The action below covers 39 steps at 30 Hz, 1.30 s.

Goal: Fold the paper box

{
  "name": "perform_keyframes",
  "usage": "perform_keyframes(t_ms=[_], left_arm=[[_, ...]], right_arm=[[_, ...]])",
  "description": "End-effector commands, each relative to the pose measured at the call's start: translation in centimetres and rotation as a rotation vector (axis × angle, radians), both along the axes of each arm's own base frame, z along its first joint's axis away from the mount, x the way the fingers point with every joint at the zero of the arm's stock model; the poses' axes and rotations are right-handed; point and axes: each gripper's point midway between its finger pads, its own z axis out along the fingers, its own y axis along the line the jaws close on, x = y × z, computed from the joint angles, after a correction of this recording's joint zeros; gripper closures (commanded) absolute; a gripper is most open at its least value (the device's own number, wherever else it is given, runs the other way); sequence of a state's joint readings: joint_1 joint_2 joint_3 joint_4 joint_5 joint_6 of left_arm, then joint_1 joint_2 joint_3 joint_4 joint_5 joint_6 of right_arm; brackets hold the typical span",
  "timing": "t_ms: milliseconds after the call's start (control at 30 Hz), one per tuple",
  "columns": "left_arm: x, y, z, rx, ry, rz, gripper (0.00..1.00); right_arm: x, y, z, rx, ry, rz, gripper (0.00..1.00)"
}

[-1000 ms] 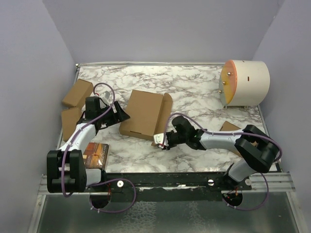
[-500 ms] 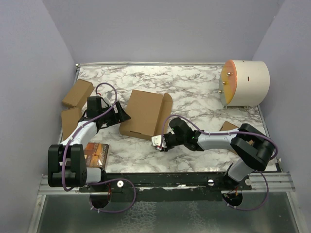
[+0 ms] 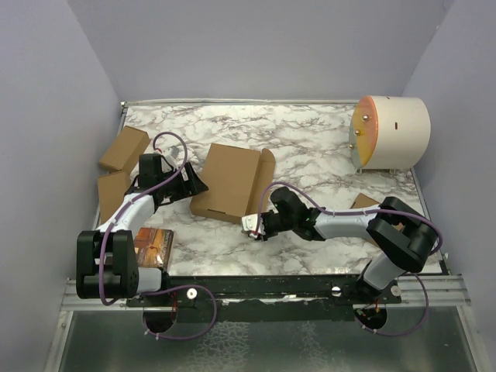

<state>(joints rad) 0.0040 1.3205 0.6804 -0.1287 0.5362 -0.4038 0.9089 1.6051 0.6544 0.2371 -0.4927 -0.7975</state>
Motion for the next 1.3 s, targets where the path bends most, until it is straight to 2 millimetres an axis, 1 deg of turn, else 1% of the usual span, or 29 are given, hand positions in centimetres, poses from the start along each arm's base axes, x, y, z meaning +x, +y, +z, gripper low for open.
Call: perform_keyframes(t_ms=[0,467,567,733,833,933,1100,1267], left_arm=[[0.5,-0.5,1.2,-0.009,-0.049,-0.038,0.24],[0.3,-0.9,0.6,-0.013,-0.023,-0.042,0.24],[0.3,-1.0,0.5,-0.014,-0.017,-0.044,0.24],[0.3,-1.0,0.0,0.002,0.0,-0.038,0.26],[-0.1,-0.7,-0.9,0.031,0.039,-0.033,0.28],[-0.2,-0.3,-1.4,0.052,0.058,-0.024,0.3],[-0.4,0.1,-1.7,0.076,0.071,-0.015,0.34],[-0.5,0.3,-2.2,0.088,0.092,-0.012,0.35]], right_arm=[[-0.2,0.4,0.2,0.021,0.006,0.002,0.71],[-0.4,0.7,0.1,0.027,0.034,0.0,0.74],[-0.7,1.0,0.0,0.027,0.039,0.005,0.78],[-0.4,1.0,0.0,0.023,0.033,-0.013,0.91],[-0.2,0.6,0.0,0.016,0.023,-0.033,0.95],[-0.3,0.4,-0.1,0.012,0.038,-0.044,0.98],[0.1,0.5,0.2,0.011,0.082,-0.078,0.99],[0.3,0.0,1.3,0.039,0.189,-0.113,0.99]])
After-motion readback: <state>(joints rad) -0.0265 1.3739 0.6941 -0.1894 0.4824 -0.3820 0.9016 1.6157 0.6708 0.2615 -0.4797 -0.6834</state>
